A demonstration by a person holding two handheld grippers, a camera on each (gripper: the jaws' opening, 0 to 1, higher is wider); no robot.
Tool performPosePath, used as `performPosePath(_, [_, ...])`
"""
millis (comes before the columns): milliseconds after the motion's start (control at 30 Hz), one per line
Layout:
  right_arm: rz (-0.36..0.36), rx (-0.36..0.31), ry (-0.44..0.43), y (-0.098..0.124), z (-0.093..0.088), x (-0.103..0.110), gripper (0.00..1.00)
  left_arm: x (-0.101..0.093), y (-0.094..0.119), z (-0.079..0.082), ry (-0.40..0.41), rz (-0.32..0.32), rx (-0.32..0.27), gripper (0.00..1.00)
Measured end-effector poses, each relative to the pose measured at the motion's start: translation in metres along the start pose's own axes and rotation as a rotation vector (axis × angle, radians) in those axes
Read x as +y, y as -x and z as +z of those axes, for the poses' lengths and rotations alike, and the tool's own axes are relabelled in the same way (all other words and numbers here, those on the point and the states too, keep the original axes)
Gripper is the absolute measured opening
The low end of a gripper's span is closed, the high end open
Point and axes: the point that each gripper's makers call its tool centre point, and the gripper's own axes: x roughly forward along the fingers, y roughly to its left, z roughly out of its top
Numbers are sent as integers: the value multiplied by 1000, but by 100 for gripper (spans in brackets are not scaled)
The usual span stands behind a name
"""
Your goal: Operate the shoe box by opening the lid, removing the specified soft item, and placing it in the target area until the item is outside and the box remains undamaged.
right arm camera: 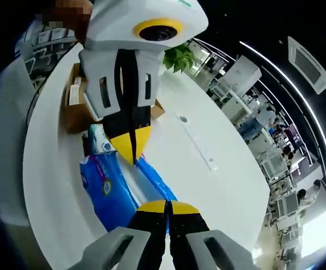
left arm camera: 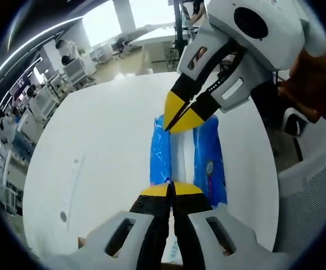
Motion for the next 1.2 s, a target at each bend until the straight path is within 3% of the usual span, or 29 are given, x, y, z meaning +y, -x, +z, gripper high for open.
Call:
performPosePath(767, [12, 66, 1, -16, -43, -2, 0, -7, -45, 2, 12, -51, 16, 0])
performPosePath(1200, [38, 116, 20, -34, -65, 10, 0, -9, -71, -10, 40, -83, 41, 0])
